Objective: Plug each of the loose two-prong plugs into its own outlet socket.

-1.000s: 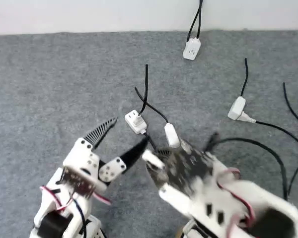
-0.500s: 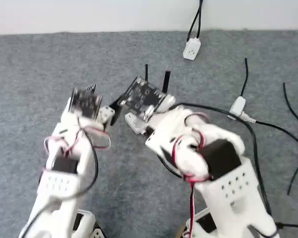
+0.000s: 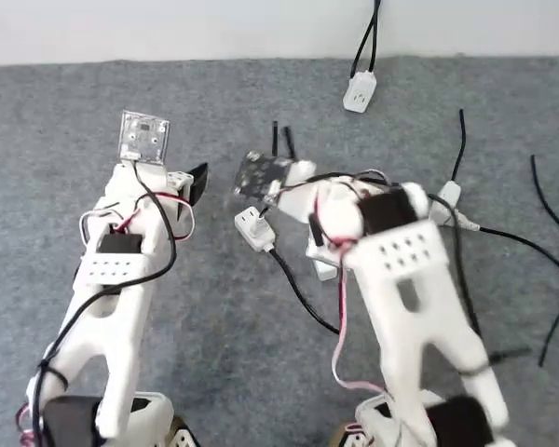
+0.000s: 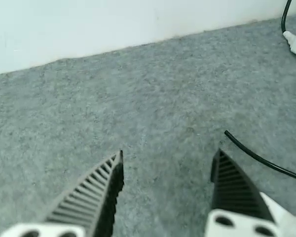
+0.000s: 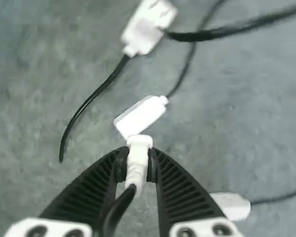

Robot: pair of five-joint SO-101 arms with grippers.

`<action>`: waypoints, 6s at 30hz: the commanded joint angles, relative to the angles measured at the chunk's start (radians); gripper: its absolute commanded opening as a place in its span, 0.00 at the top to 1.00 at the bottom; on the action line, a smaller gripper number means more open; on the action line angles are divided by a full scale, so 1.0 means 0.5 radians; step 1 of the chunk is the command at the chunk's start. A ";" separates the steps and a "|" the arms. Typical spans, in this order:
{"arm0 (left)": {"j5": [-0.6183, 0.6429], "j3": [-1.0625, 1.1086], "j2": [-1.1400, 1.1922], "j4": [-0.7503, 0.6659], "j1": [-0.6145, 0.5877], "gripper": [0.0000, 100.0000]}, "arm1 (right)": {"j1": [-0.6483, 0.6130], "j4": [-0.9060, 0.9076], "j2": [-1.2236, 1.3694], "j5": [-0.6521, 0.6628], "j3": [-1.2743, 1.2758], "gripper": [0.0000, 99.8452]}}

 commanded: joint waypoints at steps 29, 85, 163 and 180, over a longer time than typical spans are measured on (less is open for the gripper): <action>0.101 -0.367 0.295 -0.071 -0.163 0.73 | 0.026 -0.876 0.287 0.110 0.724 0.99; -0.009 -0.259 0.135 -0.064 0.138 0.73 | 0.100 -0.790 -0.848 -0.381 0.681 0.99; -0.160 0.833 -3.032 0.893 0.878 0.73 | -0.910 0.275 -0.818 -1.166 -0.592 0.99; -0.160 0.836 -3.032 0.893 0.875 0.73 | -0.753 0.287 -1.247 -1.108 -0.187 0.99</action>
